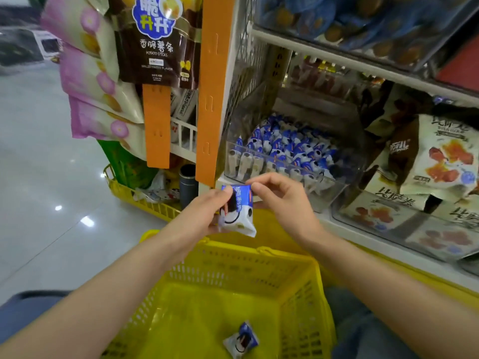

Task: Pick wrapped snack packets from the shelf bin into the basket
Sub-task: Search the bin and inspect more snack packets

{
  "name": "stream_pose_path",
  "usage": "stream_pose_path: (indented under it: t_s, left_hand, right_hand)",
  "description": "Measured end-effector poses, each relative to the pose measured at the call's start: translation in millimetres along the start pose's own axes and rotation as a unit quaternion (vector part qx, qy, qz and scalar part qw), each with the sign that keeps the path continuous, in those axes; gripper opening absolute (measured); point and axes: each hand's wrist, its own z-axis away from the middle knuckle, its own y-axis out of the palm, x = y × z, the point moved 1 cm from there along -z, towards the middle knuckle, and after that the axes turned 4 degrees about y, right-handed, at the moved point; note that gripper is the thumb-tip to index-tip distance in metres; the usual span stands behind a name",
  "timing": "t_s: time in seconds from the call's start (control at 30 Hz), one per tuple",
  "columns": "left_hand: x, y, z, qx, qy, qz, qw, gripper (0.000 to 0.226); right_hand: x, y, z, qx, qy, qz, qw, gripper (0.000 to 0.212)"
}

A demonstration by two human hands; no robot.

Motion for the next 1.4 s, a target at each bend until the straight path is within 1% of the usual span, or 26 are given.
stream_pose_path:
  t_s: [0.07,0.13,0.23,0.3,0.4,0.53,0.6,0.67,0.7,0.77,0.83,0.87,0.93,0.97,1.03,1.13,1.17,1.23,1.33,1.4]
  left_hand:
    - [7,1,4,0.002,0.013,-0.01,1.0,0.023]
    - [12,2,4,-0.018,0.026,-0.032,0.999,0.022]
    - [19,5,0,-0.036,0.047,-0.077,0.995,0.018]
    - [24,8,-3,-0.045,0.056,-0.107,0.992,0.012]
    - [33,18,-7,-0.058,0.058,-0.12,0.989,0.016]
    - [41,29,-9,-0.106,0.047,-0.059,0.991,0.011]
    - [42,28,-9,-0.129,0.046,-0.047,0.989,0.022]
    - [41,27,-7,-0.138,0.046,-0.042,0.988,0.027]
    - [42,27,-6,-0.138,0.042,-0.037,0.989,0.029]
    - [43,25,-5,-0.139,0.032,-0.032,0.989,0.033]
    - [45,24,-4,-0.142,0.027,-0.035,0.989,0.032]
    - [45,24,-3,-0.142,0.026,-0.036,0.989,0.032]
    - [44,24,-2,-0.138,0.03,-0.033,0.989,0.033]
    - [43,25,-2,-0.133,0.032,-0.03,0.99,0.032]
    - [41,26,-1,-0.119,0.03,-0.025,0.992,0.029]
    - [39,30,1,-0.08,-0.001,0.01,0.997,0.016]
    - [39,32,3,-0.063,-0.011,0.008,0.998,0.015]
    - [41,35,5,-0.051,-0.015,-0.014,0.998,0.025]
    - [39,33,6,-0.093,-0.005,0.002,0.996,0.031]
    - [37,28,5,-0.131,0.003,0.014,0.991,0.03]
  right_hand:
    - [-10,6,7,0.014,0.03,-0.024,0.999,0.021]
    - [-17,9,9,0.024,0.077,-0.043,0.996,0.022]
    - [-27,9,8,0.061,0.141,-0.05,0.987,0.017]
    - [-32,7,8,0.063,0.151,-0.058,0.985,0.013]
    - [-39,6,7,0.026,0.165,-0.042,0.985,0.013]
    - [-47,5,6,0.019,0.165,-0.002,0.986,0.016]
    - [-47,4,6,0.028,0.162,-0.016,0.986,0.017]
    - [-47,3,8,0.043,0.15,-0.014,0.988,0.015]
    - [-46,3,9,0.05,0.134,0.007,0.99,0.012]
    - [-45,3,12,0.047,0.076,0.108,0.99,0.007]
    - [-42,3,14,0.038,0.008,0.219,0.975,0.003]
    - [-41,3,14,0.037,-0.024,0.259,0.965,0.004]
    - [-38,1,16,0.042,-0.063,0.296,0.952,0.005]
    - [-37,0,17,0.042,-0.065,0.294,0.953,0.005]
    - [-37,-2,18,0.026,-0.039,0.262,0.964,0.005]
    - [-38,-5,17,-0.018,0.033,0.19,0.981,0.011]
    - [-38,-7,15,-0.031,0.064,0.16,0.985,0.014]
    - [-37,-12,11,-0.047,0.127,0.094,0.986,0.018]
    - [-35,-16,8,-0.049,0.194,0.007,0.98,0.016]
    - [-34,-16,8,-0.03,0.196,-0.004,0.98,0.011]
